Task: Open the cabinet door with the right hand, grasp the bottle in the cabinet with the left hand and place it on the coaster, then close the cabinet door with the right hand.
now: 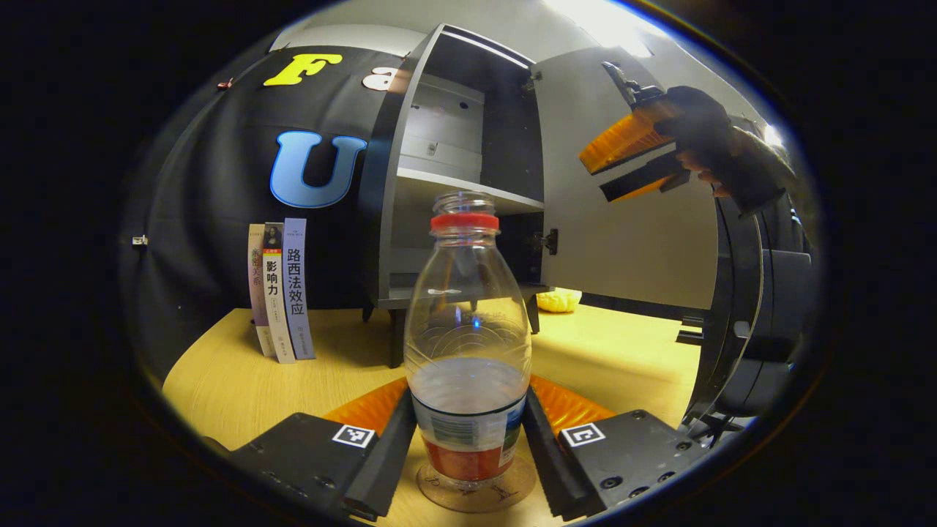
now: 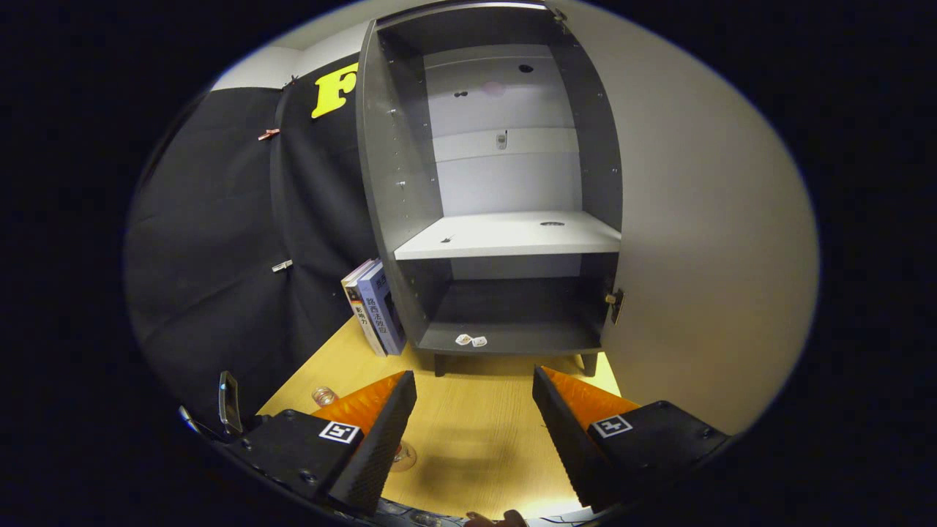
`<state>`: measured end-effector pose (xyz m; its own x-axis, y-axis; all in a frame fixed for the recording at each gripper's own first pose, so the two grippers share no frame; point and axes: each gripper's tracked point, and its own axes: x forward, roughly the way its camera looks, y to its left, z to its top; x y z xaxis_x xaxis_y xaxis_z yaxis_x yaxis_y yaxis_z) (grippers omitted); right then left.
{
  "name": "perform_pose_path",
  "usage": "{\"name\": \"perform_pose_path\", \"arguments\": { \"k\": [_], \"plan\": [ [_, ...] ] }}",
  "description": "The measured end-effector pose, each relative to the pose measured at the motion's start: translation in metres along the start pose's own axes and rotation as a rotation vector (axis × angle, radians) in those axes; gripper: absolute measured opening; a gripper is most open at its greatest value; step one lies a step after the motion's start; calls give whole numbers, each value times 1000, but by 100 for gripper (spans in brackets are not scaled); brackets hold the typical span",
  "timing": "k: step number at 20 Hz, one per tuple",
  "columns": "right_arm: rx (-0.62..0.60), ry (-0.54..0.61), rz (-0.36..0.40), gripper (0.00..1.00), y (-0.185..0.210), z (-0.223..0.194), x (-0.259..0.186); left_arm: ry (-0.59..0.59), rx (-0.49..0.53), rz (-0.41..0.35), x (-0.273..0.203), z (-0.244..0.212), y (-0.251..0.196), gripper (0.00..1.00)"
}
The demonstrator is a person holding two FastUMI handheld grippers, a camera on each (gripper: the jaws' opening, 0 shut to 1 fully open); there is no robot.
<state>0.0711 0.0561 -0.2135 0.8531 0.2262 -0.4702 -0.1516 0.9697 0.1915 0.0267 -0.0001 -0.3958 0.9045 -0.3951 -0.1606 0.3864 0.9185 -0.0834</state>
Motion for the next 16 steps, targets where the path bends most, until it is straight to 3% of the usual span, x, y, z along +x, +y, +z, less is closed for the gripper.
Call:
{"name": "perform_pose_path", "arguments": {
  "k": [3, 6, 12, 16],
  "plan": [
    [-9, 10, 15, 98, 6, -3, -2, 55, -21, -21, -2, -8, -5, 81],
    [-14, 14, 23, 98, 9, -2, -1, 37, -22, 13, -5, 2, 0, 94],
    [-29, 0, 12, 98, 8, 9, -13, -3, 70, -21, 0, 49, -8, 95],
    [-120, -95, -48, 98, -3, 42, -36, -38, 92, -51, 5, 102, -15, 95]
  ]
}}
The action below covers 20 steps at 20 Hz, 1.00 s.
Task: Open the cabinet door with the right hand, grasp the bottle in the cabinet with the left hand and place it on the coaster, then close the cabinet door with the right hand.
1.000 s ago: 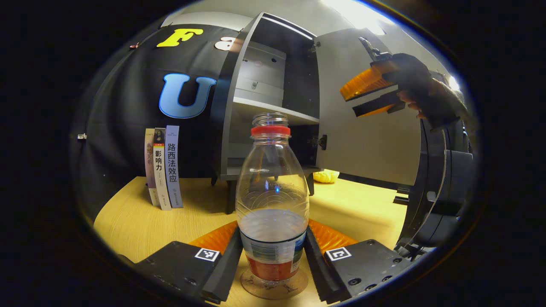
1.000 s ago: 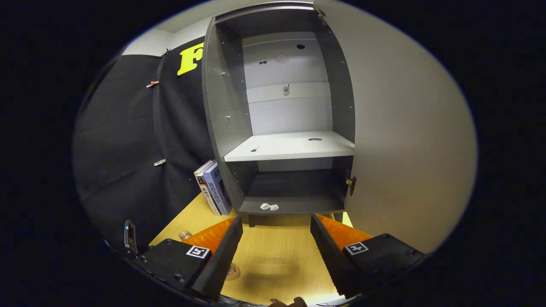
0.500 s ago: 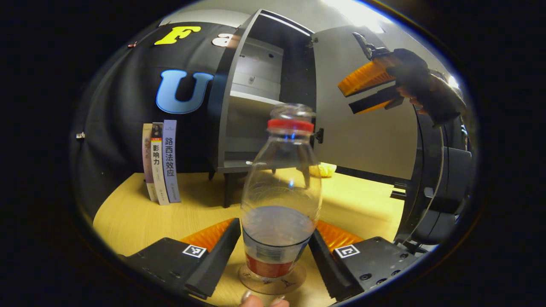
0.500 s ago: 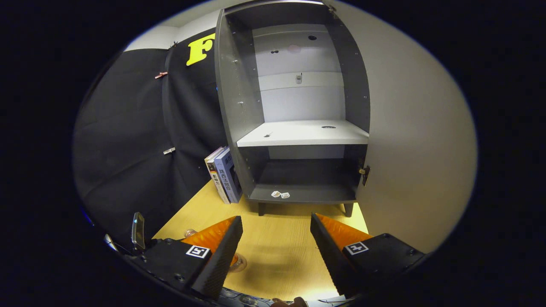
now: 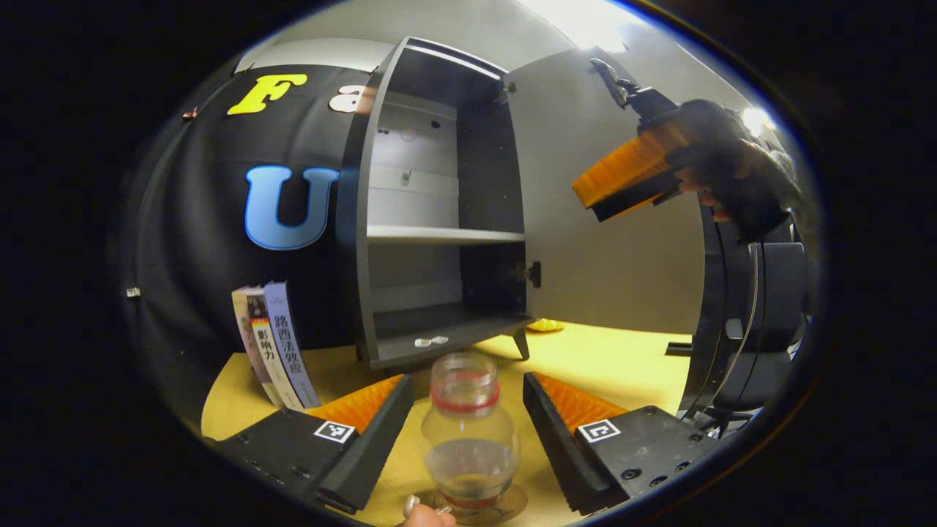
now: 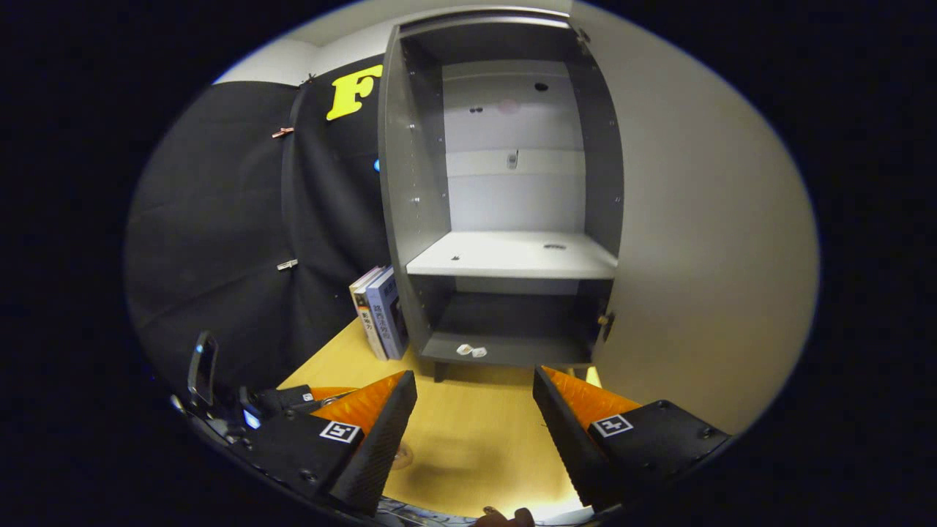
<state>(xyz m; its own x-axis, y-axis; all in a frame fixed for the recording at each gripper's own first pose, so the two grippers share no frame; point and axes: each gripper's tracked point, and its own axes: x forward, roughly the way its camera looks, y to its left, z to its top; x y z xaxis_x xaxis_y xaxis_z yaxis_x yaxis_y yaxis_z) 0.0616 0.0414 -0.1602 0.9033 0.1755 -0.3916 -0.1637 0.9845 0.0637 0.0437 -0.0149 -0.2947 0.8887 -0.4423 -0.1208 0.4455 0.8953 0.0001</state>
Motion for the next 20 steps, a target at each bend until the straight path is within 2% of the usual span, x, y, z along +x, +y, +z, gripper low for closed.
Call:
{"name": "perform_pose_path", "arguments": {
  "k": [6, 9, 13, 14, 16, 18, 19, 20],
  "plan": [
    [-11, -122, -53, 98, -16, 46, -67, -37, -70, -77, -14, 100, -25, 93],
    [3, -163, -88, 98, -30, 56, -118, -44, -137, -169, -21, 143, -56, 95],
    [72, -249, -224, 100, -69, 71, -190, -30, -178, -239, -12, 164, -95, 95],
    [90, -265, -276, 94, -85, 73, -203, -18, -207, -275, -8, 165, -110, 93],
    [103, -295, -373, 95, -120, 74, -222, 7, -254, -341, 3, 165, -136, 93],
    [110, -324, -449, 97, -156, 77, -236, 10, -258, -381, 20, 169, -153, 95],
    [111, -334, -470, 98, -173, 80, -240, 6, -242, -389, 30, 172, -159, 92],
    [112, -336, -476, 98, -185, 81, -239, 2, -222, -395, 39, 175, -163, 95]
  ]
}}
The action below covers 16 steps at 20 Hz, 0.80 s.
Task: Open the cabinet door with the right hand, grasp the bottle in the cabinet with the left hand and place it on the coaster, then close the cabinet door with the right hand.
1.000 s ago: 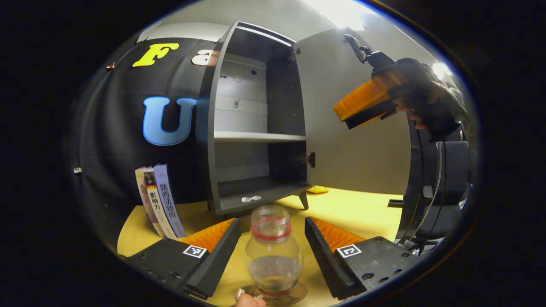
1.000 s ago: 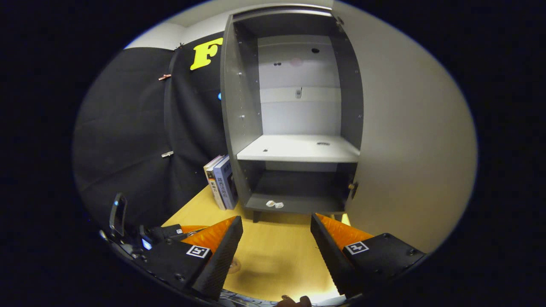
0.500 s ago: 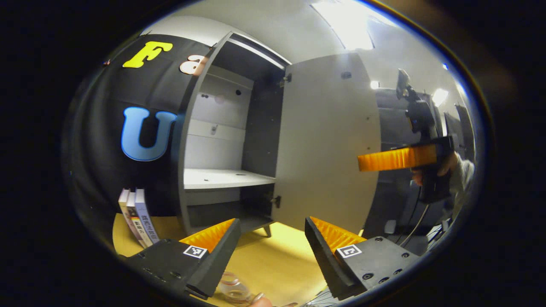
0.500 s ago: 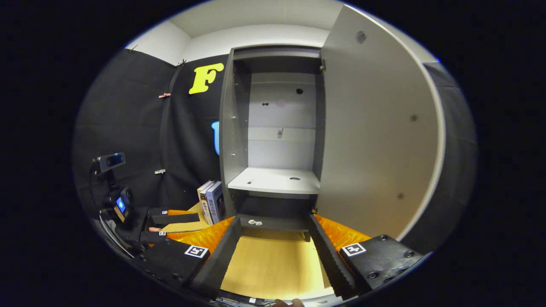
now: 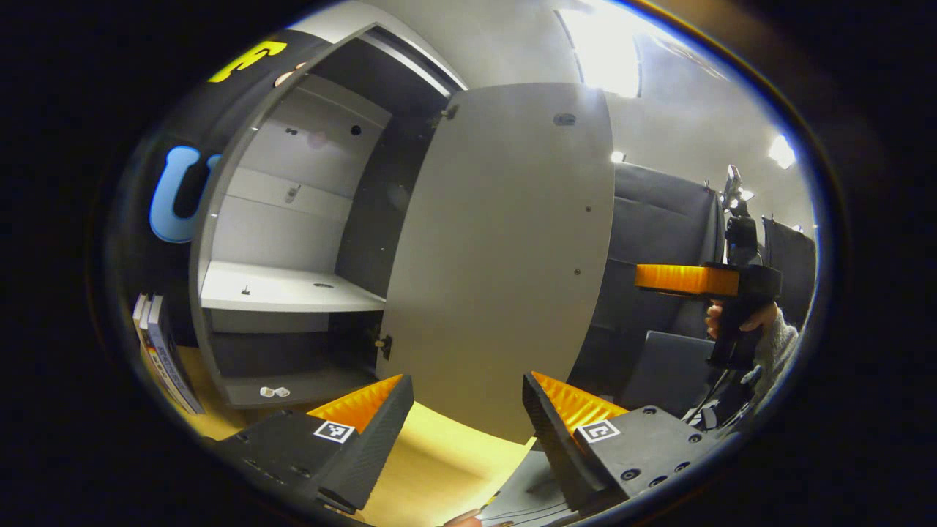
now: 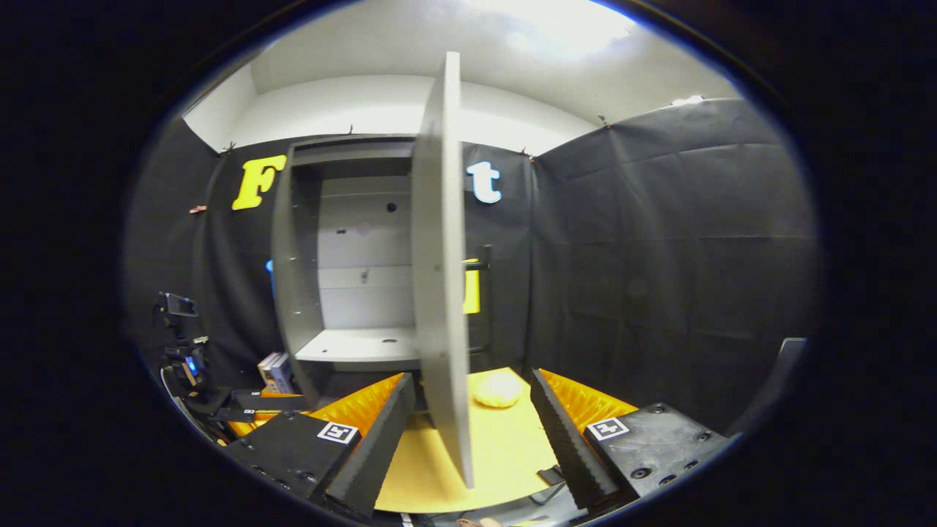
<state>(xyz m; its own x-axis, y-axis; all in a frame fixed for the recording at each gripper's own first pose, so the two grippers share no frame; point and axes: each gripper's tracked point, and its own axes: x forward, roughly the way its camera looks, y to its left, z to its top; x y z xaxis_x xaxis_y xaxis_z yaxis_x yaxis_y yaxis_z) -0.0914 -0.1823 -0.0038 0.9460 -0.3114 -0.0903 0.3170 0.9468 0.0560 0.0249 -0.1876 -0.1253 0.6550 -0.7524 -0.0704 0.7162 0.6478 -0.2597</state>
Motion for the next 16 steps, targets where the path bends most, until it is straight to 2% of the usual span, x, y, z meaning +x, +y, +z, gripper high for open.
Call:
{"name": "perform_pose_path", "arguments": {
  "k": [1, 2, 7, 8, 9, 10, 11, 16],
  "plan": [
    [-1, -2, -1, 92, -9, 0, 7, -4, 17, -7, 10, 4, -1, 95],
    [1, -7, 8, 100, -16, 3, 15, -11, 25, -13, 20, 6, -1, 94],
    [6, 2, 129, 100, -23, 1, 54, -39, 2, -1, 64, 17, -4, 92],
    [4, 7, 159, 98, -22, 0, 59, -42, 6, 6, 71, 19, -6, 90],
    [5, 15, 192, 98, -18, -1, 62, -44, 17, 20, 76, 19, -7, 94],
    [4, 24, 221, 91, -16, -3, 63, -42, 26, 25, 79, 17, -7, 89],
    [-2, 31, 241, 98, -17, -7, 65, -39, 33, 29, 80, 19, -8, 89],
    [23, 48, 367, 94, 6, -6, 64, -27, 17, 43, 76, 18, -10, 87]
  ]
}}
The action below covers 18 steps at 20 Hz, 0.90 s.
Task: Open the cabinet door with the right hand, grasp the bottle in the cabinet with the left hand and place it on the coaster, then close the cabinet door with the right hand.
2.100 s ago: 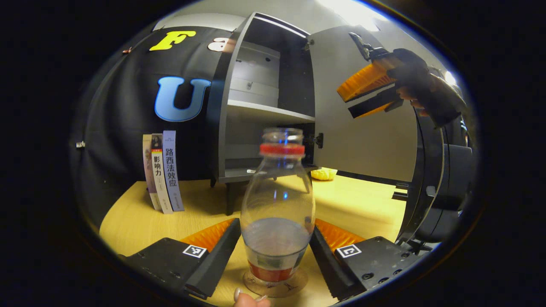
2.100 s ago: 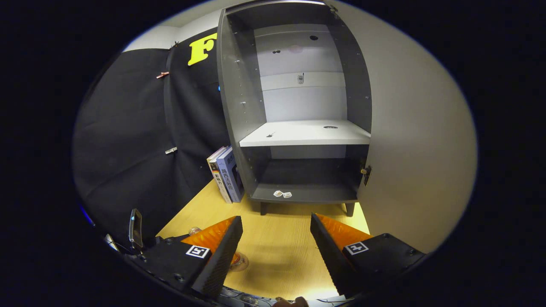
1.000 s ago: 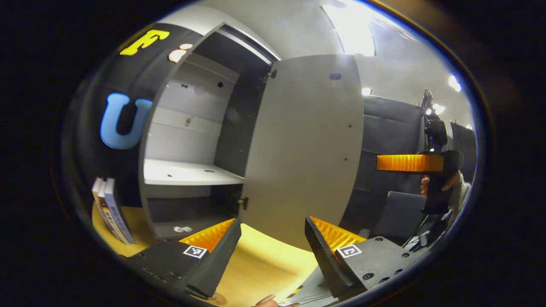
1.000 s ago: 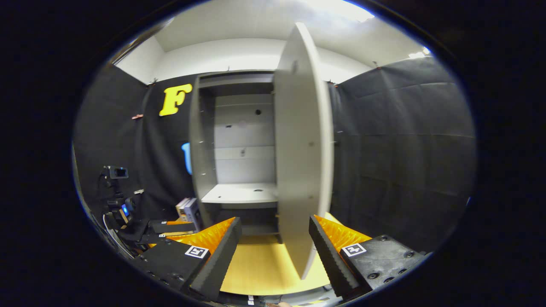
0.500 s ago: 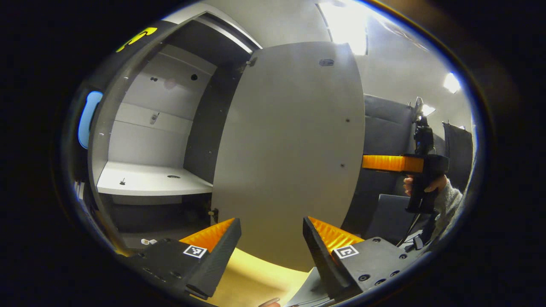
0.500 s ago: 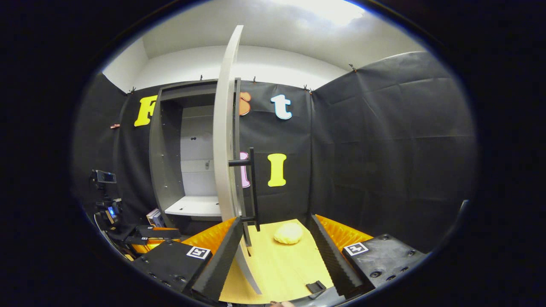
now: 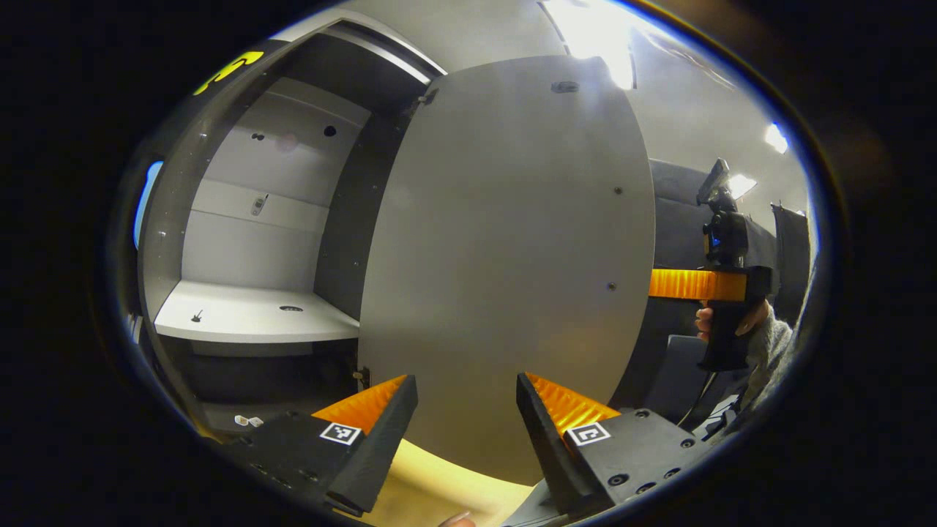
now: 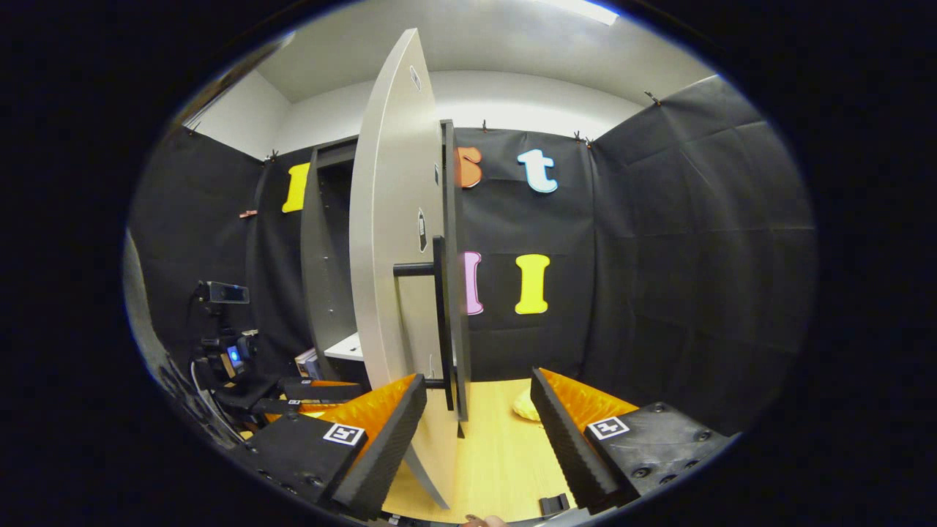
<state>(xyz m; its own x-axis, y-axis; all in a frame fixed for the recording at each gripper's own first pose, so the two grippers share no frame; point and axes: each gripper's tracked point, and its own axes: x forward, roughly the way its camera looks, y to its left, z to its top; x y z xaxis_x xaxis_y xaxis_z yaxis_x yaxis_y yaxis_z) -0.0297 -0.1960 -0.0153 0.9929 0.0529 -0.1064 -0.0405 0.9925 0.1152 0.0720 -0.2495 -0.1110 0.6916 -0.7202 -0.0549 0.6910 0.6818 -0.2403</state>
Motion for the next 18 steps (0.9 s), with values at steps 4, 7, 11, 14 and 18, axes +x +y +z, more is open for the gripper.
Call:
{"name": "perform_pose_path", "arguments": {
  "k": [4, 7, 11, 14, 18],
  "plan": [
    [24, 17, 96, 96, 36, -4, 4, 10, 10, 34, -7, 1, 5, 86],
    [28, 26, 159, 96, 68, -7, 12, 10, -11, 64, -30, 8, 16, 84],
    [31, 36, 238, 96, 113, -12, 25, -1, -14, 130, -71, 20, 28, 84],
    [45, 37, 289, 96, 134, -17, 43, -3, -14, 185, -104, 26, 39, 84],
    [45, 36, 346, 96, 178, -21, 67, -10, -4, 275, -152, 39, 58, 84]
  ]
}}
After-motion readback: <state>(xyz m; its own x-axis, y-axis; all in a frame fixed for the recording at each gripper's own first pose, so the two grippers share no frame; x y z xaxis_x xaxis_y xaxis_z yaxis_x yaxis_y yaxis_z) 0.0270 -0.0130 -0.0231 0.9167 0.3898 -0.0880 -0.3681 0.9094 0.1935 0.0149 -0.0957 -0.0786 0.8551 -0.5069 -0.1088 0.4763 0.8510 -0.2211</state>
